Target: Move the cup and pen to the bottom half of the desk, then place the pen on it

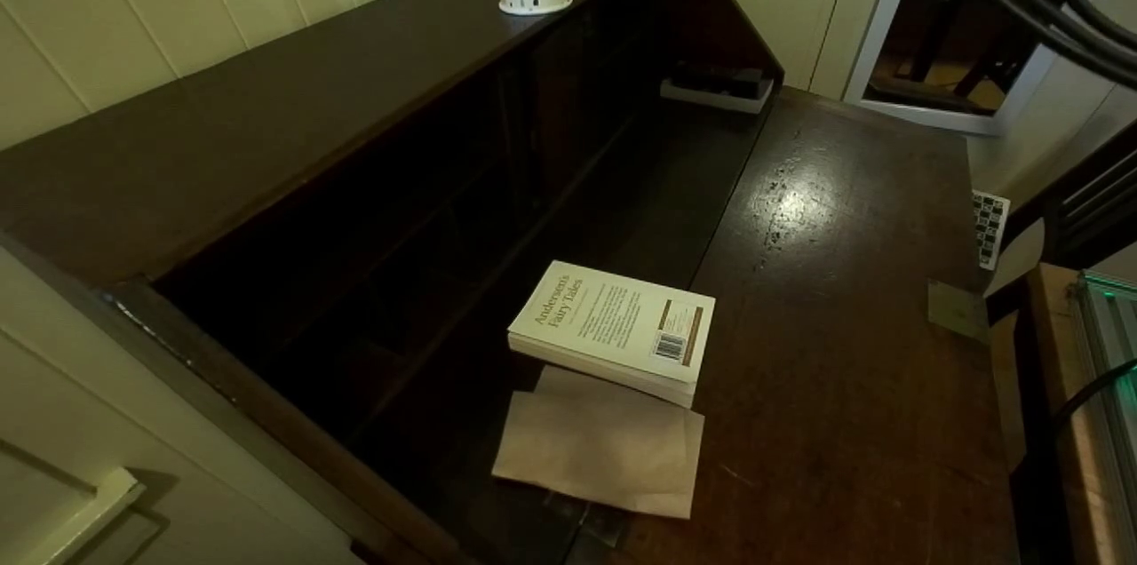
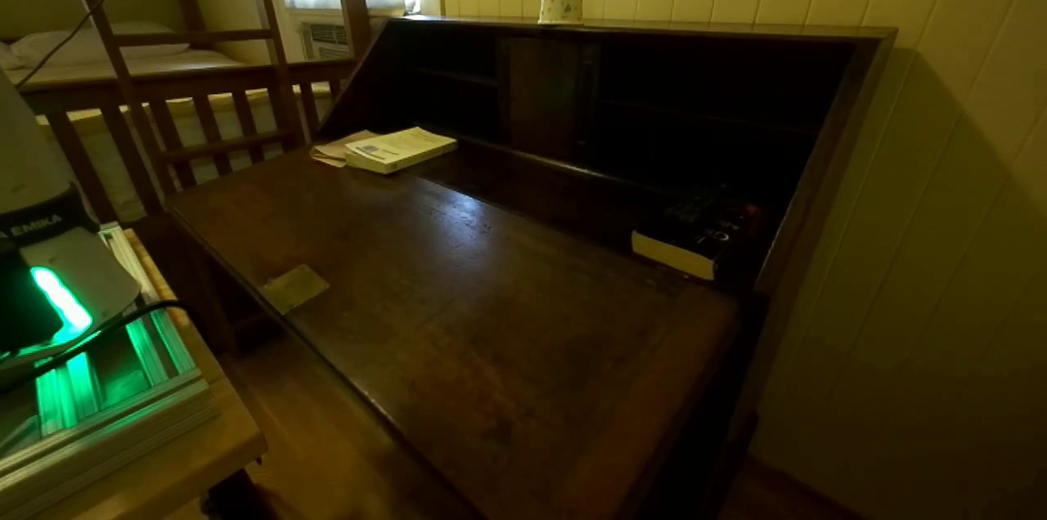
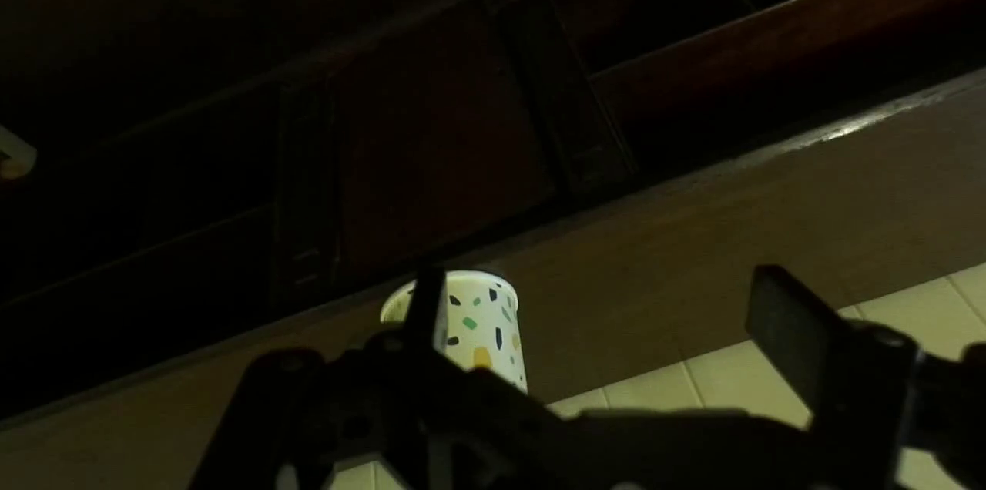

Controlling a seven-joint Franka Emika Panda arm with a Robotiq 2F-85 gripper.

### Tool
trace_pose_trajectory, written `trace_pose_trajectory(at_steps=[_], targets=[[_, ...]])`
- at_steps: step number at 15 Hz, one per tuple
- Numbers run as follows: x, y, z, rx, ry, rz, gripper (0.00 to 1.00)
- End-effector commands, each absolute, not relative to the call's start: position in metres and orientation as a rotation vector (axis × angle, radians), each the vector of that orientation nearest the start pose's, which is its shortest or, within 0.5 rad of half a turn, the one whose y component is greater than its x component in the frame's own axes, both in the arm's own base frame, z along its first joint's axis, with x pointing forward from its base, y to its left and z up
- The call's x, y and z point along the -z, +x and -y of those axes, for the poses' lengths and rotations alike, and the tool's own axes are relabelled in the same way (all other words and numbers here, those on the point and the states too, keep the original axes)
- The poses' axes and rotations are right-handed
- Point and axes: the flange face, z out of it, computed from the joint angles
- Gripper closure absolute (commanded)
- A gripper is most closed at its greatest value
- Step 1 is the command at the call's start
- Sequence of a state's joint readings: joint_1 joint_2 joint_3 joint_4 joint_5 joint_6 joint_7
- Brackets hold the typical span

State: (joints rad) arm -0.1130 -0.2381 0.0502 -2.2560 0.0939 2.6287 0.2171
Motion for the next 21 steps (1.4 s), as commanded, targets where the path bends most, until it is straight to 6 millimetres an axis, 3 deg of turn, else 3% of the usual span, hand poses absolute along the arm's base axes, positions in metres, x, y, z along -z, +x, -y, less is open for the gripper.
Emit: trace_pose_trajectory(at_steps=[1,2,5,10,16,21], targets=[[-0.538,0.558,0.044,0.946,-2.895,-0.524,0.00],[-0.534,0.537,0.038,0.923,-2.877,-0.491,0.00],[-0.534,0.552,0.043,0.933,-2.888,-0.499,0.00],[-0.535,0.554,0.043,0.936,-2.887,-0.498,0.00],[-0.560,0.566,0.070,1.023,-2.908,-0.510,0.00],[-0.579,0.583,0.077,1.035,-2.927,-0.360,0.00]])
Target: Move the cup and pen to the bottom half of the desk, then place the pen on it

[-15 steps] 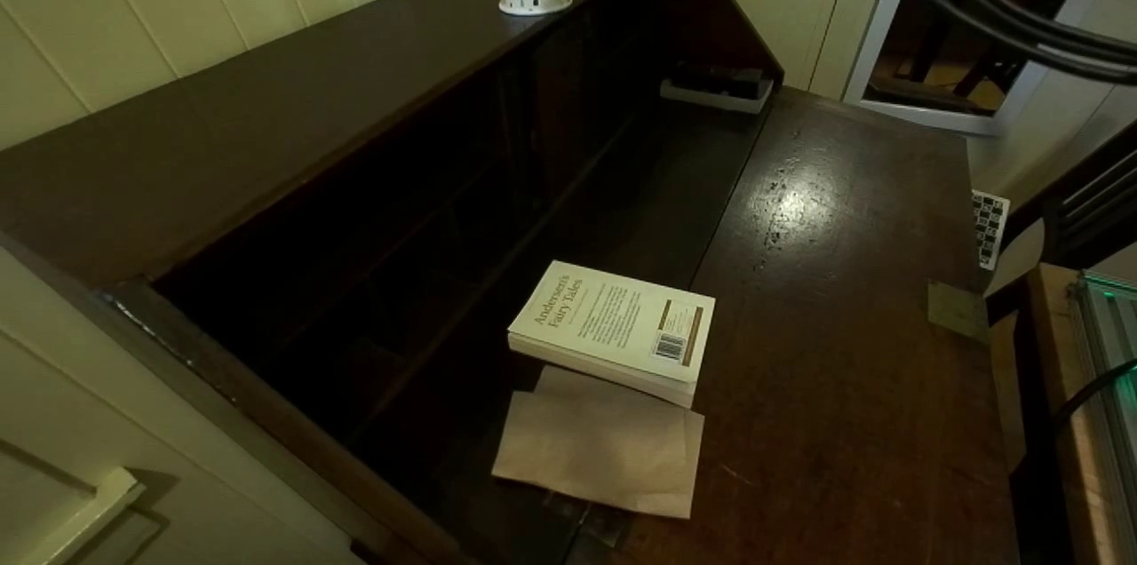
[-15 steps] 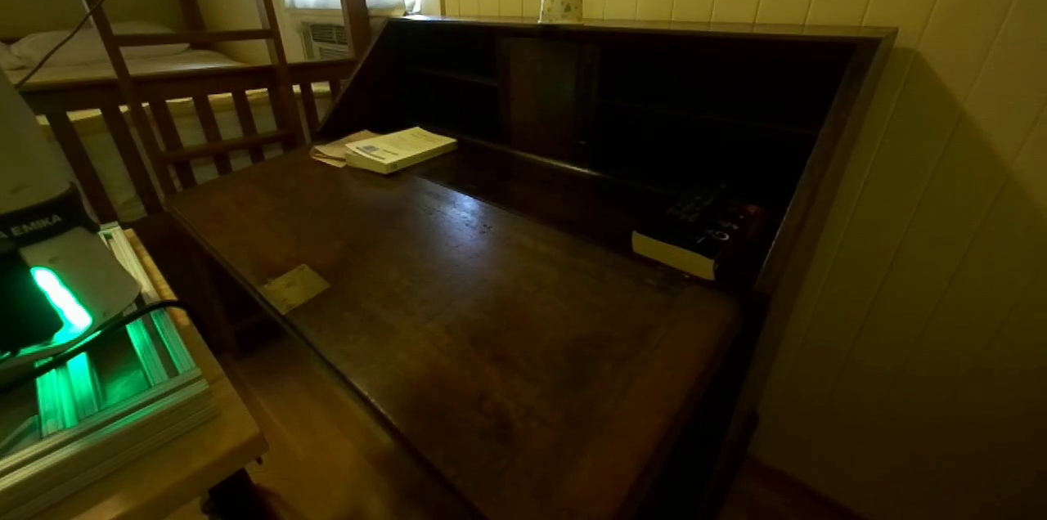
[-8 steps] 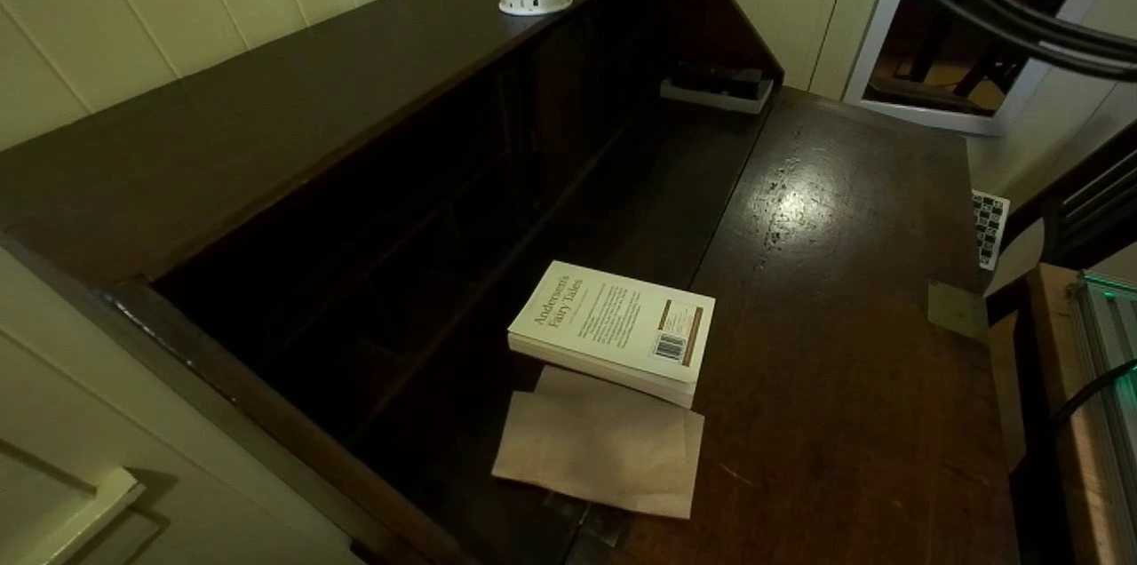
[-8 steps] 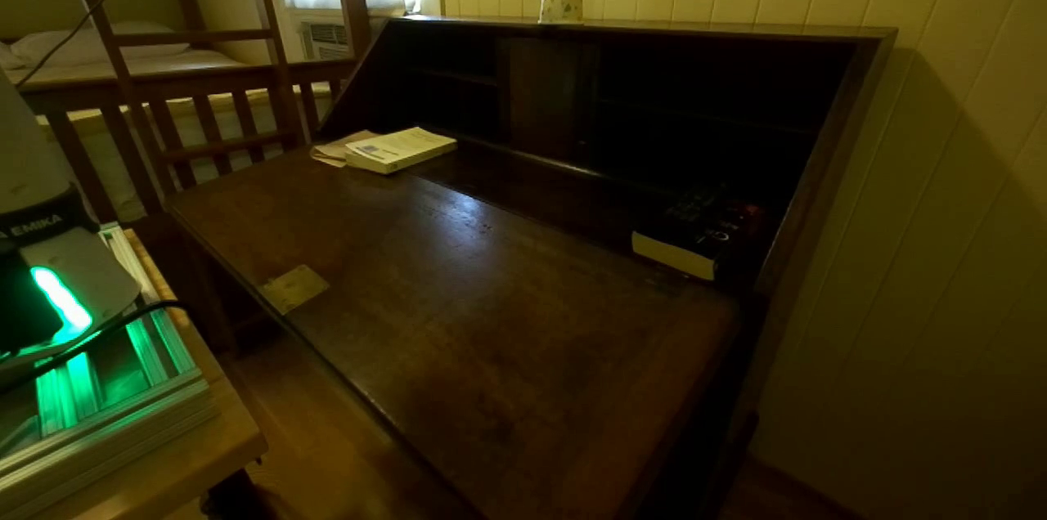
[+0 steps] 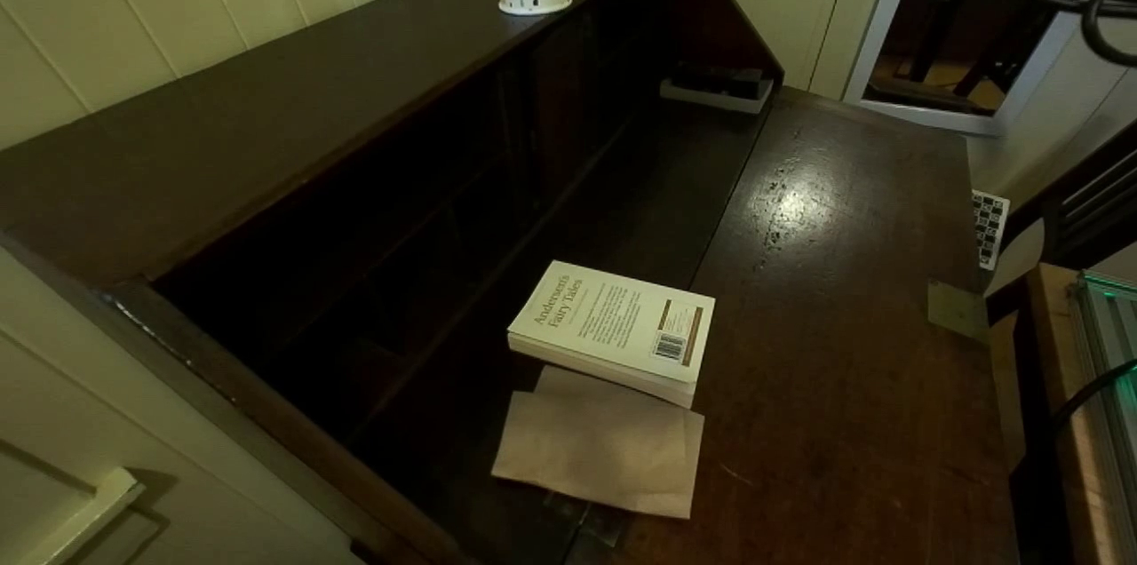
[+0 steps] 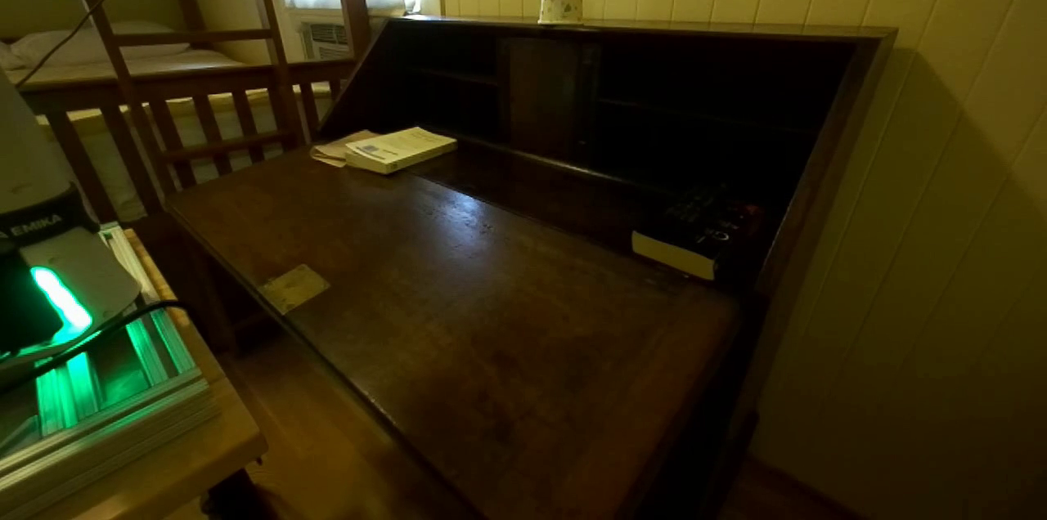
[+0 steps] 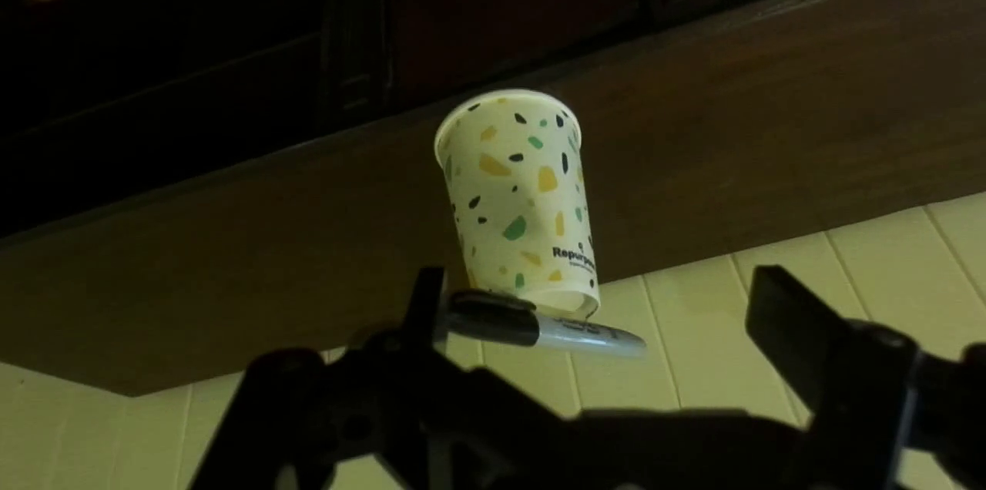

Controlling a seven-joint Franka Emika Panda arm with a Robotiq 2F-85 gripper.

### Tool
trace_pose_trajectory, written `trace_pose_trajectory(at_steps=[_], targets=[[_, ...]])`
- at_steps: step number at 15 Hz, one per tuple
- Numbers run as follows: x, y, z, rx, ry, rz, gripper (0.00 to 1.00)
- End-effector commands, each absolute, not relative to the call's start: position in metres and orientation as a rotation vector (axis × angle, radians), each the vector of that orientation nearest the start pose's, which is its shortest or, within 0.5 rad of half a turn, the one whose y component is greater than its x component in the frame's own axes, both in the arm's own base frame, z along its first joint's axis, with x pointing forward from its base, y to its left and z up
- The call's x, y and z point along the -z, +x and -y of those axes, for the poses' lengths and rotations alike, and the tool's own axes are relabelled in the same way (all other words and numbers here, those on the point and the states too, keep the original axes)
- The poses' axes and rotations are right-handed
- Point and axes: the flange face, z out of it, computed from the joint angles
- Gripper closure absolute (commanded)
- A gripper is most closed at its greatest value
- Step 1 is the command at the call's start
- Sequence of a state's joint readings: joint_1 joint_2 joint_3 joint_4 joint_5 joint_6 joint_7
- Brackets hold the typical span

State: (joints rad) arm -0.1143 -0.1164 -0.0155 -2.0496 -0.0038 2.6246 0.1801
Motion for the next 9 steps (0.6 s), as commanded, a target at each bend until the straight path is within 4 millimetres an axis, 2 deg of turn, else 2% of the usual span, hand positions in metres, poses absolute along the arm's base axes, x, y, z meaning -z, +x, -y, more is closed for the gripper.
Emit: trace_pose_trajectory(at_steps=[1,5,9], targets=[[-0.581,0.587,0.077,1.021,-2.933,-0.302,0.00],[-0.590,0.601,0.081,0.947,-2.956,-0.056,0.00],[-0.594,0.617,0.092,0.932,-2.978,0.129,0.00]])
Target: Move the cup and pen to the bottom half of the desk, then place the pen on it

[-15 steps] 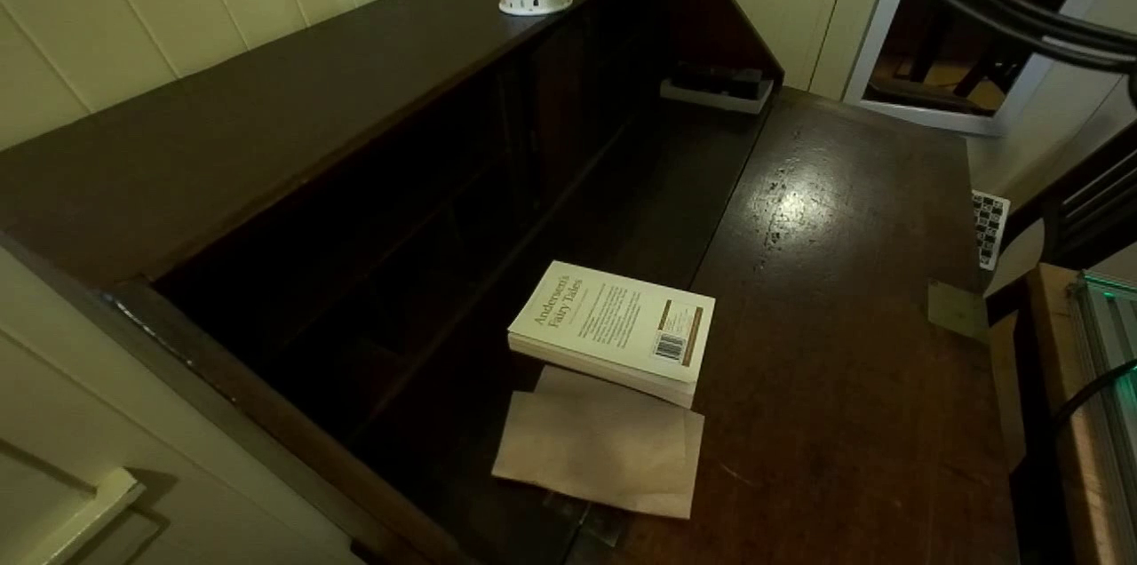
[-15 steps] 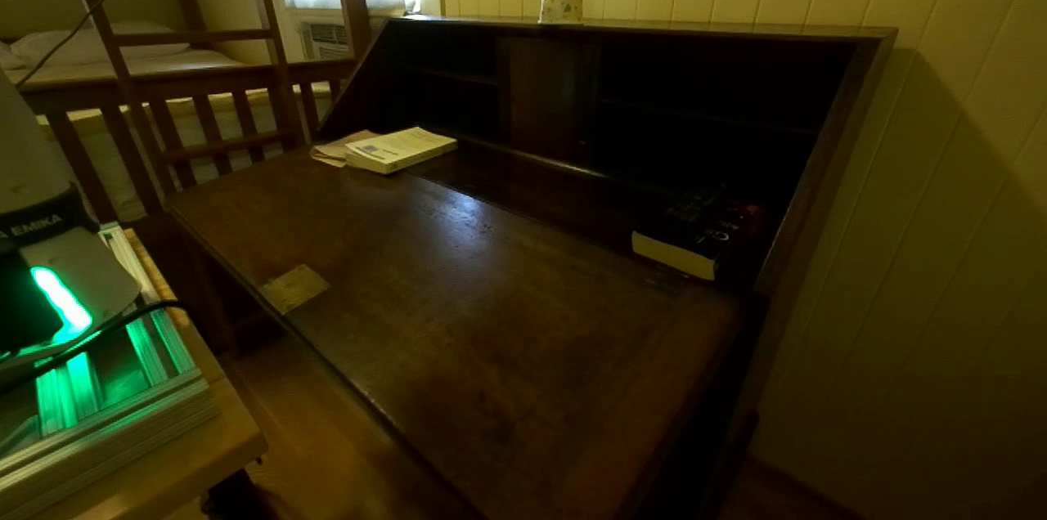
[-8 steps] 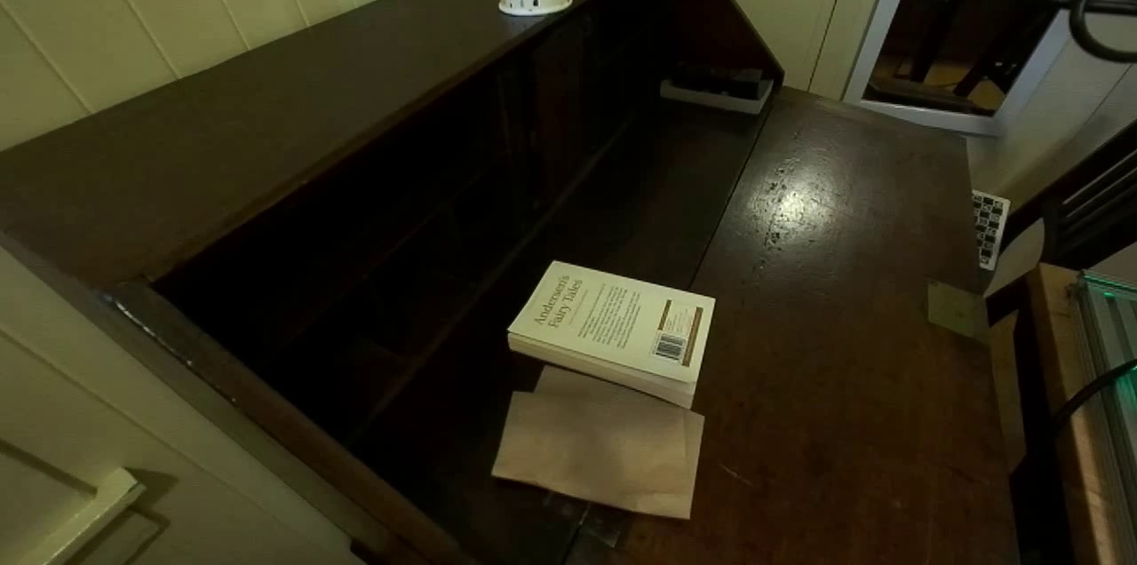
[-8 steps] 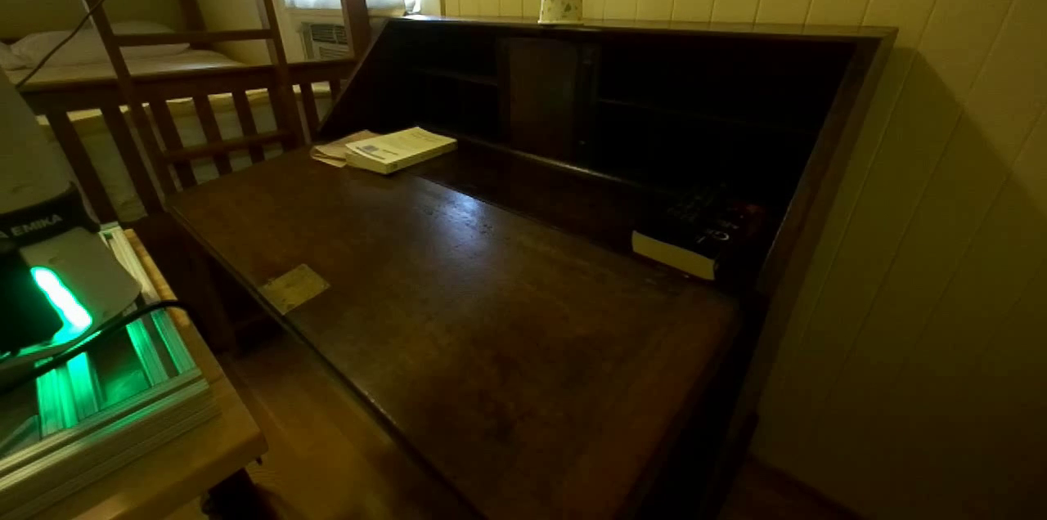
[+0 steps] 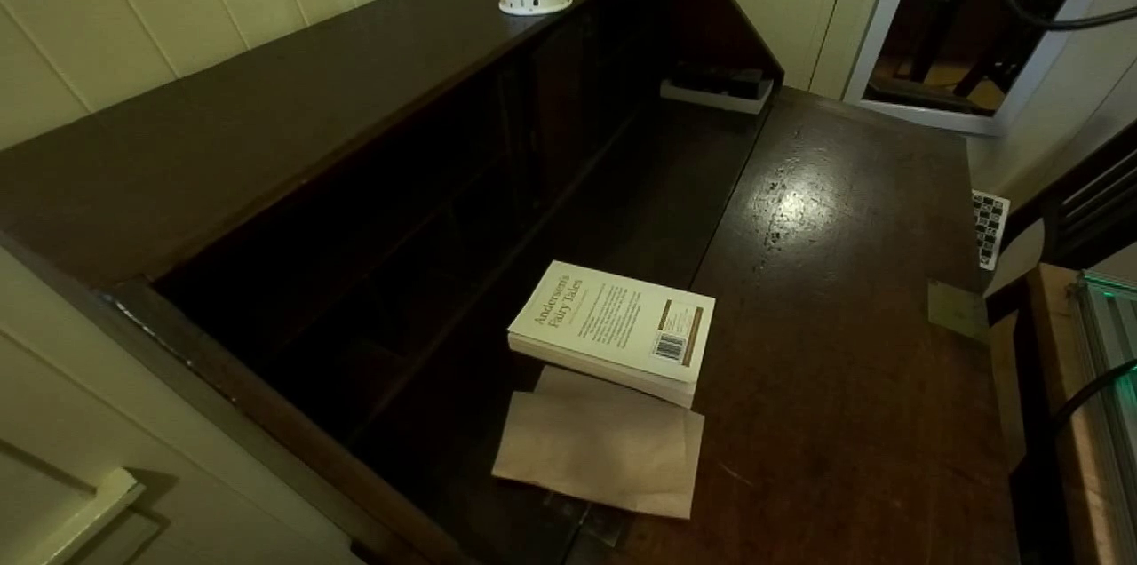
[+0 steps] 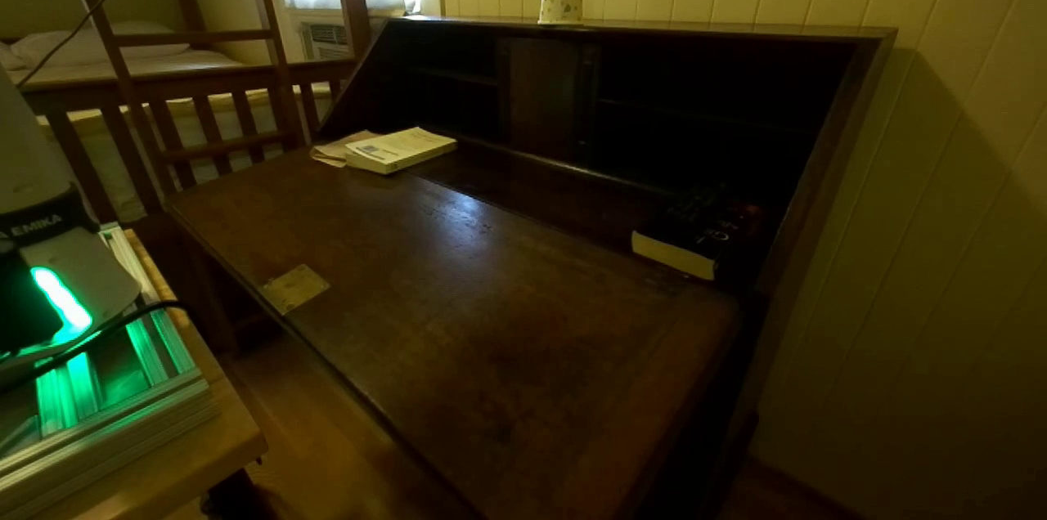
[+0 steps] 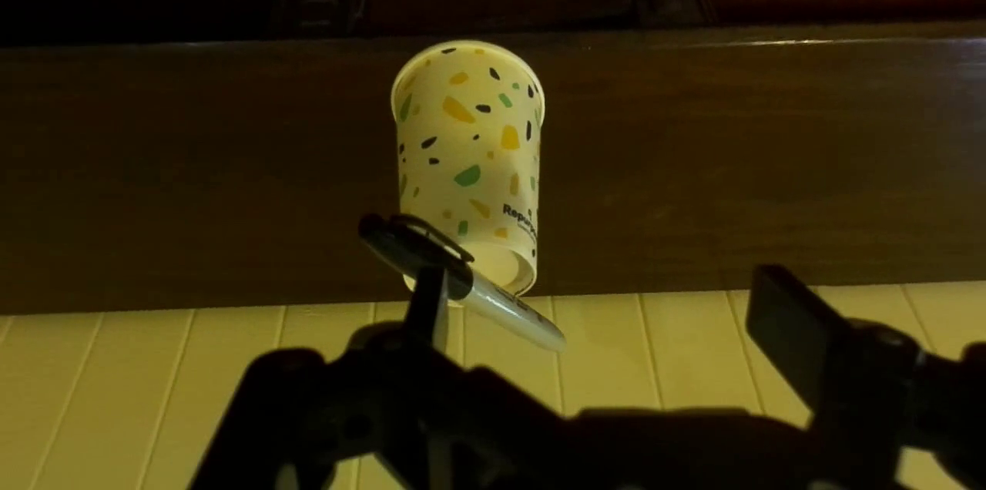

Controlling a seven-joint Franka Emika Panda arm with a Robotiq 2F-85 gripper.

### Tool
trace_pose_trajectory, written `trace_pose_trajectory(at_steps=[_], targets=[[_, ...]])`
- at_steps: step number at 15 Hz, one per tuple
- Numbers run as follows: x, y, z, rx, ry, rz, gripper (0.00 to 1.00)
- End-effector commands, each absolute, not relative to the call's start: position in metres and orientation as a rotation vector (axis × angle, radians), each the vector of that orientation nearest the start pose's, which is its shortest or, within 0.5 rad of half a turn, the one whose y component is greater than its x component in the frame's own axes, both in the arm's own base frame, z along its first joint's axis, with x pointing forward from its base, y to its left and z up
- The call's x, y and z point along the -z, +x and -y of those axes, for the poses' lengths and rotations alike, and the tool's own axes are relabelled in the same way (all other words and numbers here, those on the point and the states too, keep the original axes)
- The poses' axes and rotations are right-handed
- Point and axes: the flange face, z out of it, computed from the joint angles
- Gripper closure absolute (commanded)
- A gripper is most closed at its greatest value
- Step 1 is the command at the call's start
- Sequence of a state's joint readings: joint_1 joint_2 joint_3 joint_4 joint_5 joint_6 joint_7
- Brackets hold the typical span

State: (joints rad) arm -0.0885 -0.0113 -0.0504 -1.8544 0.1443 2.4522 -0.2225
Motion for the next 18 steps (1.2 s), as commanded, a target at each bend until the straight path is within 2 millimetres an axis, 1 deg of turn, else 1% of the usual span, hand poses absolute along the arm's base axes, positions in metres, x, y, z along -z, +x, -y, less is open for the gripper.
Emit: trace_pose_trajectory(at_steps=[1,5,8,9,12,18], targets=[[-0.594,0.621,0.096,0.928,-2.978,0.169,0.00],[-0.587,0.641,0.113,0.938,-2.938,0.286,0.00],[-0.584,0.652,0.128,0.954,-2.897,0.286,0.00],[-0.580,0.639,0.119,0.947,-2.936,0.258,0.00],[-0.579,0.647,0.127,0.957,-2.927,0.262,0.00],[-0.581,0.648,0.126,0.961,-2.925,0.267,0.00]])
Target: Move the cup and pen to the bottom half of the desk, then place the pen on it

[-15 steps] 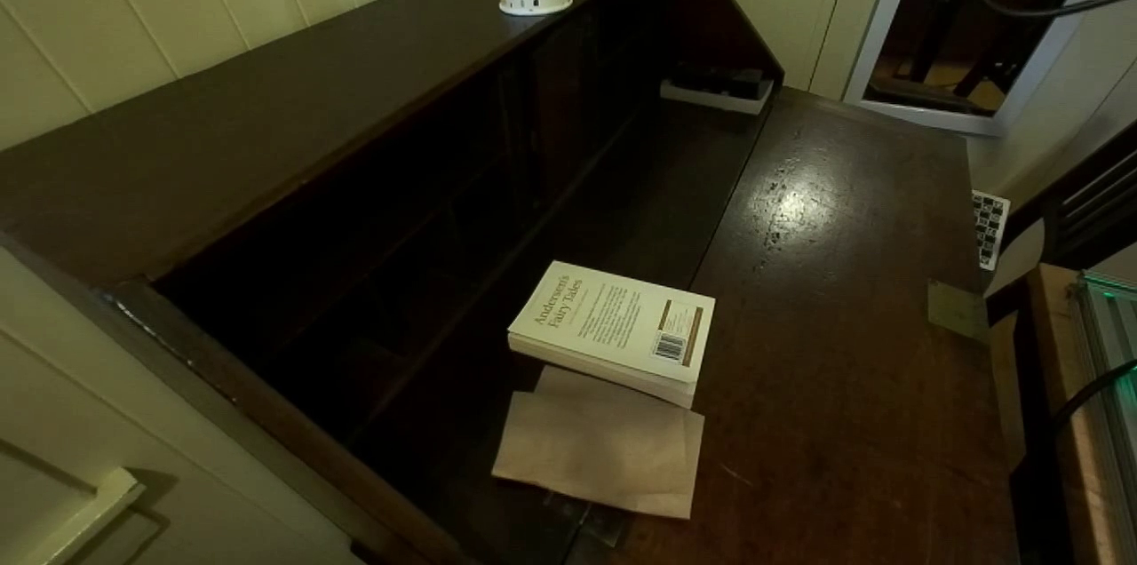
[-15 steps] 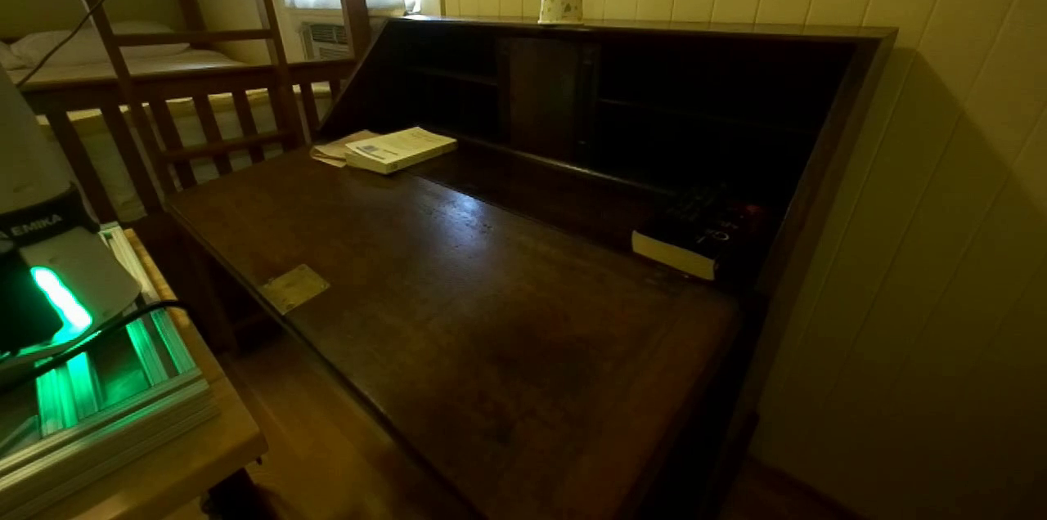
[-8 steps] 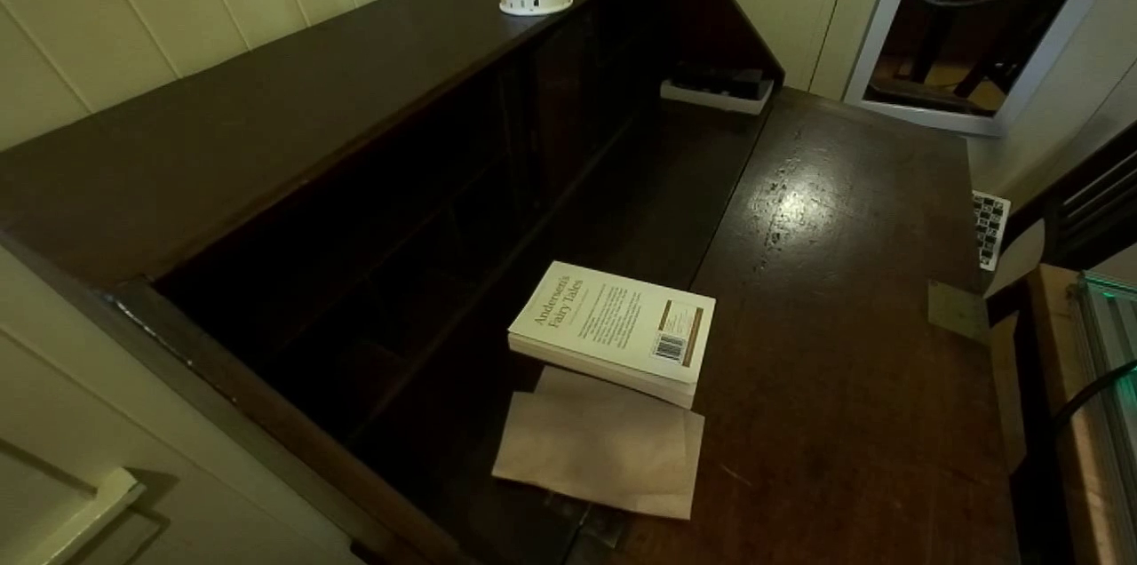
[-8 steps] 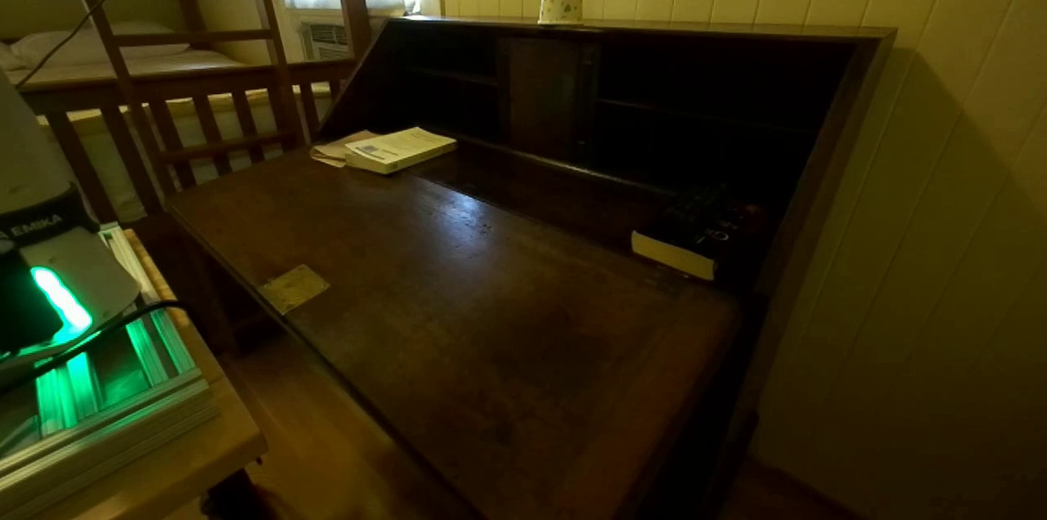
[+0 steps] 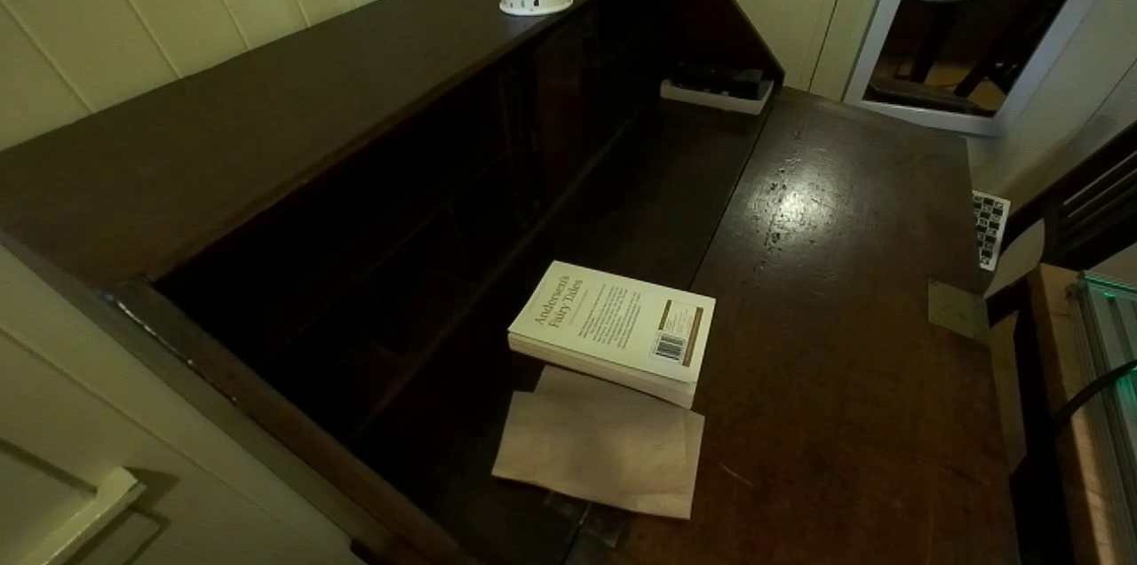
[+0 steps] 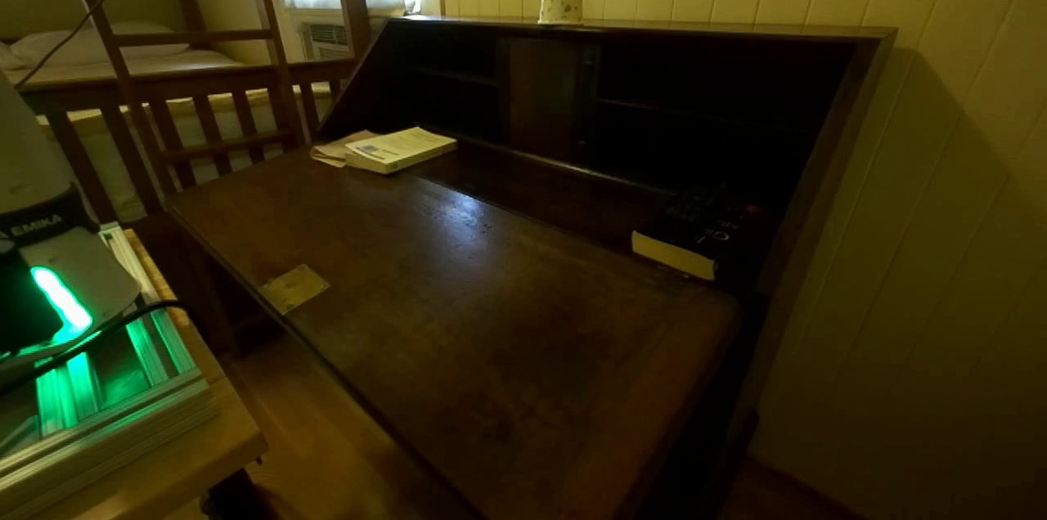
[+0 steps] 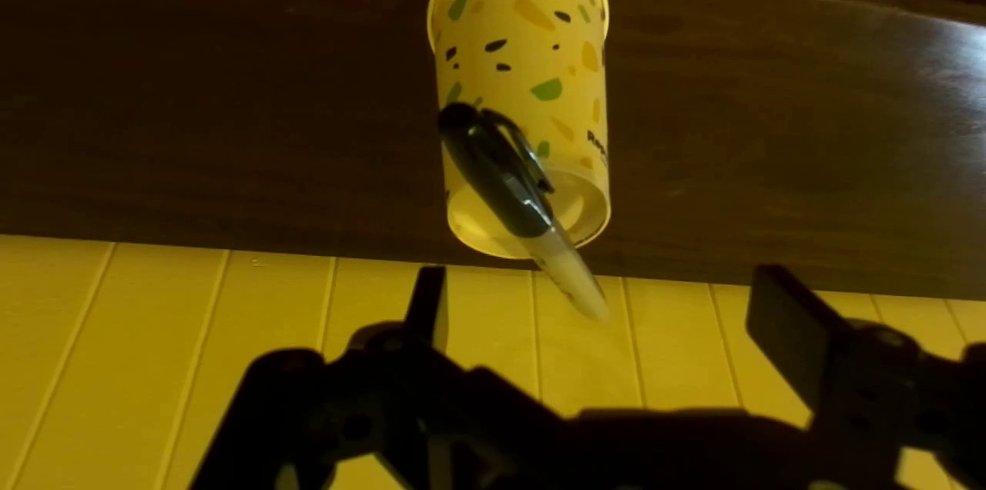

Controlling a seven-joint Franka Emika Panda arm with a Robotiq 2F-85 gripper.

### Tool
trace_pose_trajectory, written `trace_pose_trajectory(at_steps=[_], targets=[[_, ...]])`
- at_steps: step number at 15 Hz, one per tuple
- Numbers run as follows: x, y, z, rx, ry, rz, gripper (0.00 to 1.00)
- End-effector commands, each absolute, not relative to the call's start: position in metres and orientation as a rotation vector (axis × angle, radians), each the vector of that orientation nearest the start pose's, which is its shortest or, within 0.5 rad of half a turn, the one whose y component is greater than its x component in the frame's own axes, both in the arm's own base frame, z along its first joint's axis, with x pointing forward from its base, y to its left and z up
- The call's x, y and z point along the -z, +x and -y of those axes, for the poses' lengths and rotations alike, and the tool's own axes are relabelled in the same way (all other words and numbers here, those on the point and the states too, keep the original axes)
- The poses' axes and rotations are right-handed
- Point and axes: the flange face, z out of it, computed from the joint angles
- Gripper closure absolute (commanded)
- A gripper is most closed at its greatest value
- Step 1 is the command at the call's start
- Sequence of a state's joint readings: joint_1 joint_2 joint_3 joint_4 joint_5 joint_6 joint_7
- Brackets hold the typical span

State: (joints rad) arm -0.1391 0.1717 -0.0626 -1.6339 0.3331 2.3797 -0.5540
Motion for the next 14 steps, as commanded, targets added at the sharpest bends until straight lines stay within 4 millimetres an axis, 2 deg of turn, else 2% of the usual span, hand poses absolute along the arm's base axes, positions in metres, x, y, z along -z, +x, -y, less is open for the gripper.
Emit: trace_pose_trajectory(at_steps=[1,7,14], targets=[[-0.5802,0.6493,0.1258,0.961,-2.918,0.276,0.00],[-0.5853,0.6510,0.1301,0.975,-2.918,0.292,0.00],[-0.5810,0.6569,0.1336,0.949,-2.922,0.312,0.00]])
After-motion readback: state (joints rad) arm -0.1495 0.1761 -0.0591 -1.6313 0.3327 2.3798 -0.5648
